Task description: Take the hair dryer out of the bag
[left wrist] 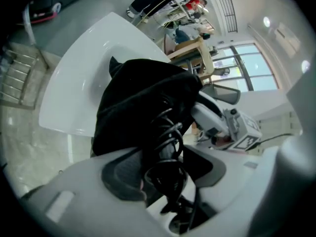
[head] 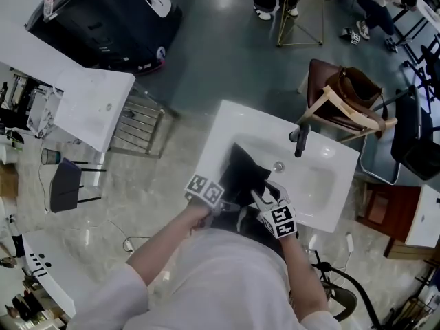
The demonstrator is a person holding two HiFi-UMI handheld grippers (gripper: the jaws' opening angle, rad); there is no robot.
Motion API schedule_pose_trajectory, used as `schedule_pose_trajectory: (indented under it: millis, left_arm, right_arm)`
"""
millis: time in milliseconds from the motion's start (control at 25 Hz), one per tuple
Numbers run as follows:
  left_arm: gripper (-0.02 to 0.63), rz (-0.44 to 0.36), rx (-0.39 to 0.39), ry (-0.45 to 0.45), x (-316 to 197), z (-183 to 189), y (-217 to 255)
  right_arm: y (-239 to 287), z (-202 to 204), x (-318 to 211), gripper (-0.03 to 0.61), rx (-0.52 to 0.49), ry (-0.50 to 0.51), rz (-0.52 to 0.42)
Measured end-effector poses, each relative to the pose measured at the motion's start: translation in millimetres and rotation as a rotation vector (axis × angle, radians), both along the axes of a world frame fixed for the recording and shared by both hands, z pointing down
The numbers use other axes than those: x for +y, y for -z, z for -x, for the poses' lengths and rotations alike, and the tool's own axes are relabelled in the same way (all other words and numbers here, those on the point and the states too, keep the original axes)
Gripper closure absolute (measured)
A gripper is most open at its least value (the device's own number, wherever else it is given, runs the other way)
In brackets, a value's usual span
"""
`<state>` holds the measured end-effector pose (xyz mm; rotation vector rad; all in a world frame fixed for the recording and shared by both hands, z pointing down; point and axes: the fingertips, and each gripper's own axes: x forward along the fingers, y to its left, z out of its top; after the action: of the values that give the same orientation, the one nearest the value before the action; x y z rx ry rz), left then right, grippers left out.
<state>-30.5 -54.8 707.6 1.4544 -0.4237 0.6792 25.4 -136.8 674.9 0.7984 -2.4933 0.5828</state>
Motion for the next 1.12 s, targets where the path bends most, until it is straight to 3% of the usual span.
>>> schedule_pose_trajectory:
  millis: [160, 680, 920, 1120]
  left_arm:
    - [0.374, -0.036, -0.035, -0.057, 4, 7, 0]
    - [0.373, -0.164, -0.091, -0.131, 15, 16, 31]
    - [0.373, -0.150, 0.020, -0.023, 16, 9, 42]
    - [0.373, -0.136, 0.136, 0.038, 19, -6, 55]
  right_arm:
    - [20, 7, -9, 0.382, -0.076, -0.006, 0.010]
    - [2, -15, -25, 0.408, 0.041, -0.047, 0.005]
    - [-4, -23, -25, 0.453, 0.084, -0.058, 0.013]
    - [-11, -30, -20, 0.550, 0.091, -0.028, 0.029]
